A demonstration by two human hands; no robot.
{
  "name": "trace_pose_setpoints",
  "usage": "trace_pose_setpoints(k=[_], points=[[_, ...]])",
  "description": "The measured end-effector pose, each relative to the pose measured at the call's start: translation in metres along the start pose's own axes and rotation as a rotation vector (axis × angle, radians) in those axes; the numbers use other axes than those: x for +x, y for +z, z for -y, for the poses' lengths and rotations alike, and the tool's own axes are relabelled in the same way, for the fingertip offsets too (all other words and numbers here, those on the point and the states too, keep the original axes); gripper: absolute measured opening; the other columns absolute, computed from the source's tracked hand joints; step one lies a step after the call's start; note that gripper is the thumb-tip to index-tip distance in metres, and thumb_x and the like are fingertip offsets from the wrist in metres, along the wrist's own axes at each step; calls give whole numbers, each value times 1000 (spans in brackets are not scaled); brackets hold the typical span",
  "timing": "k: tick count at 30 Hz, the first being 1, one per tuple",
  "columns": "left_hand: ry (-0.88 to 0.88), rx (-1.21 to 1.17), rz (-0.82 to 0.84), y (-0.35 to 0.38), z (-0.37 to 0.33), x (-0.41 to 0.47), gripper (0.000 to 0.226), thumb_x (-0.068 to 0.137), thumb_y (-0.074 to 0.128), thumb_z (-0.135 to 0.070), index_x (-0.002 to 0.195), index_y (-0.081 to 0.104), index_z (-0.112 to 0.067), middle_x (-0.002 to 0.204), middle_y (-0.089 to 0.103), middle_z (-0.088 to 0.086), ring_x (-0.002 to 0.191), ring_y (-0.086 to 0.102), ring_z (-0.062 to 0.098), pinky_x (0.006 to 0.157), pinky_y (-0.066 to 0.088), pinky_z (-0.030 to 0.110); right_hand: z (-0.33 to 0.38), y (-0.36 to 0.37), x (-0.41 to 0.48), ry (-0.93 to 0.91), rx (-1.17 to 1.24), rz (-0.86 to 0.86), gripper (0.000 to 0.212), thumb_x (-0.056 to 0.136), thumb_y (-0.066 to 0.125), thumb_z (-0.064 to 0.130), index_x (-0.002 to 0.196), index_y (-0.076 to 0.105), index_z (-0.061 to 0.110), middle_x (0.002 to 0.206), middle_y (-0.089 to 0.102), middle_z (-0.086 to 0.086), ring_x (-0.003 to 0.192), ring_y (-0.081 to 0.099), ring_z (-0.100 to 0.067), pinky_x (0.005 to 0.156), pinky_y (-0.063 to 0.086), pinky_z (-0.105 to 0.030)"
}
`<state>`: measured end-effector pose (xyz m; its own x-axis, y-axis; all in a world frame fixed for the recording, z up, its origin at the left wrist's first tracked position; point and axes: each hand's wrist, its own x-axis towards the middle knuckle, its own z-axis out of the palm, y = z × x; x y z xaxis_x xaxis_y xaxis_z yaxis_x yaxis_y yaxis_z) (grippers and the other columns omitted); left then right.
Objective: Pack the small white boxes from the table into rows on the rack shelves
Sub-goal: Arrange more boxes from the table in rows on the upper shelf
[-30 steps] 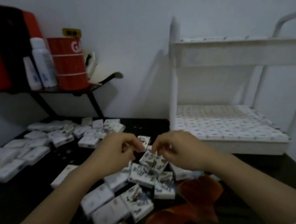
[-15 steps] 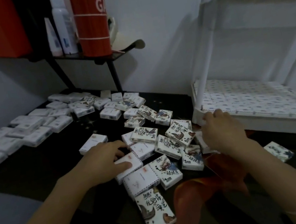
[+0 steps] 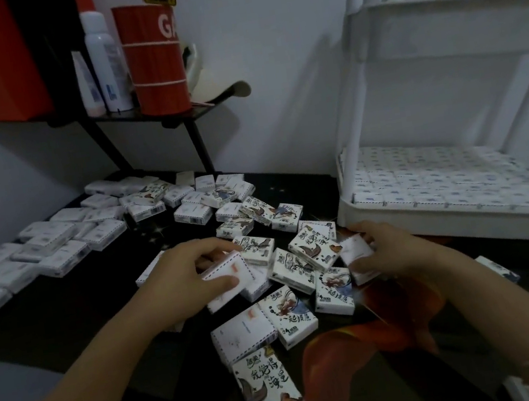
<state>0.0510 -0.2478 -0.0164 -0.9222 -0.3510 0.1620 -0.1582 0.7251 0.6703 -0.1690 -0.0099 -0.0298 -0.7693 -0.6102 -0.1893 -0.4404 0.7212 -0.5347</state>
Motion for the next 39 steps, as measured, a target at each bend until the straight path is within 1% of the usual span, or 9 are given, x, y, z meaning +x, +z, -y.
trace_pose_setpoints(k=[7,11,14,16,20,25,31,34,39], points=[[107,-74,33,-1,-48,23,41,90,65,-26,126,56,-44,120,59,-10,109,56,4,97,47,32,-16,-13,-14,6,369,-100,47,77,79,15,105,44,29,109,57,-2,82,62,-13,49,50,-20],[193,-131,57,17,-89,49,37,96,54,-22,126,52,-45,108,60,-21,88,57,-9,72,46,16,-24,-41,-35,-57,590,-180,44,75,82,15,102,49,23,105,64,-5,74,70,-17,54,55,-25],[201,-265,34,29,-131,74,35,98,51,-19,129,55,-33,112,64,-12,97,62,3,84,51,30,-26,-71,-55,-93,654,-273,44,72,84,15,101,51,17,99,67,-9,69,71,-17,54,56,-28],[227,-364,4,31,-165,89,26,95,56,-23,118,61,-32,108,69,-8,99,66,11,87,53,34,-27,-94,-67,-111,690,-308,44,72,83,14,103,51,13,99,68,-11,71,71,-17,54,57,-30],[359,-492,-53,28,-235,112,34,71,79,-42,101,66,-31,89,72,-11,77,67,-1,60,57,21,-26,-142,-88,-131,758,-342,41,79,76,10,113,53,11,108,65,-15,74,71,-19,55,58,-29],[493,-430,-149,26,-308,150,67,64,88,-33,119,49,-29,102,60,-8,72,64,0,48,49,17,-29,-195,-106,-163,751,-413,25,89,65,11,112,63,20,104,60,-9,72,71,-11,59,58,-27],[578,-326,-242,14,-378,209,36,79,72,-46,100,57,-21,90,66,-3,69,68,9,66,59,31,-32,-252,-113,-196,615,-544,39,71,77,36,99,67,10,83,75,-2,72,72,-10,57,55,-18],[619,-202,-286,11,-399,238,35,84,59,-55,73,60,-22,62,58,-11,52,53,-1,58,43,27,-31,-277,-114,-209,537,-581,54,57,76,46,98,66,13,81,75,5,71,71,-7,58,55,-16],[642,-72,-285,14,-421,286,35,90,55,-41,68,58,-14,71,60,-1,61,51,11,57,38,26,-32,-311,-107,-259,559,-556,45,73,74,36,114,60,24,91,76,2,79,72,-9,62,55,-18]])
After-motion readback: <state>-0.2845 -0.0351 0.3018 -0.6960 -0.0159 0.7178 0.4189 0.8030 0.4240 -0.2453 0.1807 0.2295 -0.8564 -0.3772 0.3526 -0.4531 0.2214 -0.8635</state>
